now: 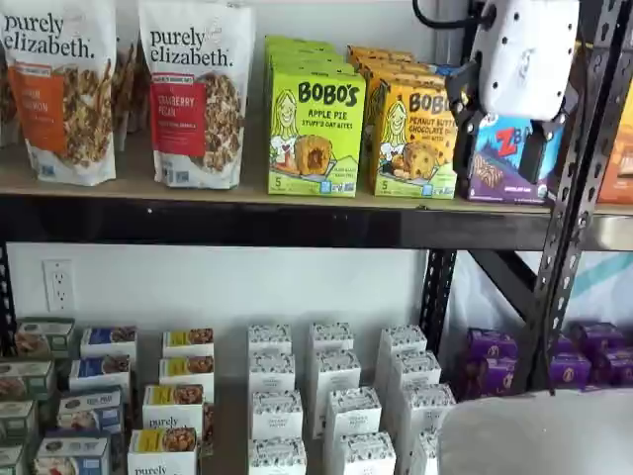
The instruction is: Pick the green box on the top shelf, the fourth from the left
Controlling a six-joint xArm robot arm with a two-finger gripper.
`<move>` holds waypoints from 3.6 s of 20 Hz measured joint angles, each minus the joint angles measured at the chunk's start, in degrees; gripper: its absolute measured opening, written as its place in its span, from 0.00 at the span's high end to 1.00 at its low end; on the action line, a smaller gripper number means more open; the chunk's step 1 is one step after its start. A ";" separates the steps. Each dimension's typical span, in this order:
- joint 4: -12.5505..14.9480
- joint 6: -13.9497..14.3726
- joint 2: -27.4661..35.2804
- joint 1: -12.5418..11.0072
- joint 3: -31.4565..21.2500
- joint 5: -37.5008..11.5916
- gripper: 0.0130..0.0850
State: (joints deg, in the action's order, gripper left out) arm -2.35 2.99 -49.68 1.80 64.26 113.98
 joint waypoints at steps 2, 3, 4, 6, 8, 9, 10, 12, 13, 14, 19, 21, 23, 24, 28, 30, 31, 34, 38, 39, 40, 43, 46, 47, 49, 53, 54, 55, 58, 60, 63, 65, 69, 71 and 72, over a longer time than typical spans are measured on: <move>-3.87 -1.98 -0.94 -3.71 -0.91 -1.22 0.00; -6.15 -3.15 -1.47 -5.72 -1.41 -1.94 0.00; -7.34 -3.74 -1.67 -6.58 -1.61 -2.25 0.00; -7.70 -3.80 -1.63 -6.64 -1.61 -2.20 0.00; -7.45 -3.53 -1.65 -6.23 -1.66 -2.28 0.00; -7.30 -3.32 -1.66 -5.94 -1.70 -2.36 0.00; -7.19 -3.06 -1.69 -5.61 -1.78 -2.54 0.00; -7.16 -2.42 -1.84 -4.86 -2.08 -3.25 0.00; -7.01 -1.77 -1.93 -4.07 -2.27 -3.77 0.00; -6.82 -1.11 -2.05 -3.25 -2.50 -4.39 0.00; -5.10 3.01 -2.07 1.84 -3.36 -7.85 0.00; -4.59 4.10 -1.68 3.15 -3.40 -8.82 0.00; -4.27 4.89 -1.05 4.09 -3.27 -9.82 0.00; -4.17 5.26 -0.64 4.54 -3.15 -10.37 0.00; -3.01 7.38 1.80 7.13 -1.91 -12.11 0.00; -2.39 8.68 3.40 8.64 -0.95 -12.85 0.00; -2.27 9.28 4.17 9.30 -0.51 -13.35 0.00; -1.38 11.31 6.21 11.67 0.61 -15.43 0.00; -0.36 13.21 8.81 13.81 2.42 -16.79 0.00; 0.03 13.71 9.53 14.38 2.93 -17.10 0.00; 0.26 14.04 10.12 14.76 3.35 -17.45 0.00; 0.99 14.97 12.19 15.86 4.93 -18.78 0.00; 1.98 15.71 14.47 16.71 6.95 -19.17 0.00; 2.23 15.87 15.33 16.89 7.75 -19.14 0.00; 2.77 16.16 17.05 17.23 9.26 -19.21 0.00; 4.01 16.63 20.26 17.83 12.17 -19.29 0.00; 4.03 16.62 21.22 17.80 13.02 -19.49 0.00; 4.11 16.61 21.87 17.79 13.57 -19.72 0.00; 4.00 16.42 24.07 17.59 15.48 -20.66 0.00; 4.07 16.38 25.48 17.56 16.80 -20.85 0.00; 3.94 16.39 28.66 17.56 19.81 -21.11 0.00; 3.51 16.28 30.32 17.42 21.45 -21.24 0.00; 2.80 16.09 32.72 17.22 23.96 -21.35 0.00; 2.44 16.03 34.12 17.11 25.57 -20.73 0.00; 2.31 15.99 34.64 17.06 26.19 -20.53 0.00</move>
State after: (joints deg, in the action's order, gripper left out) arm -0.04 18.98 -15.04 18.86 90.44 93.45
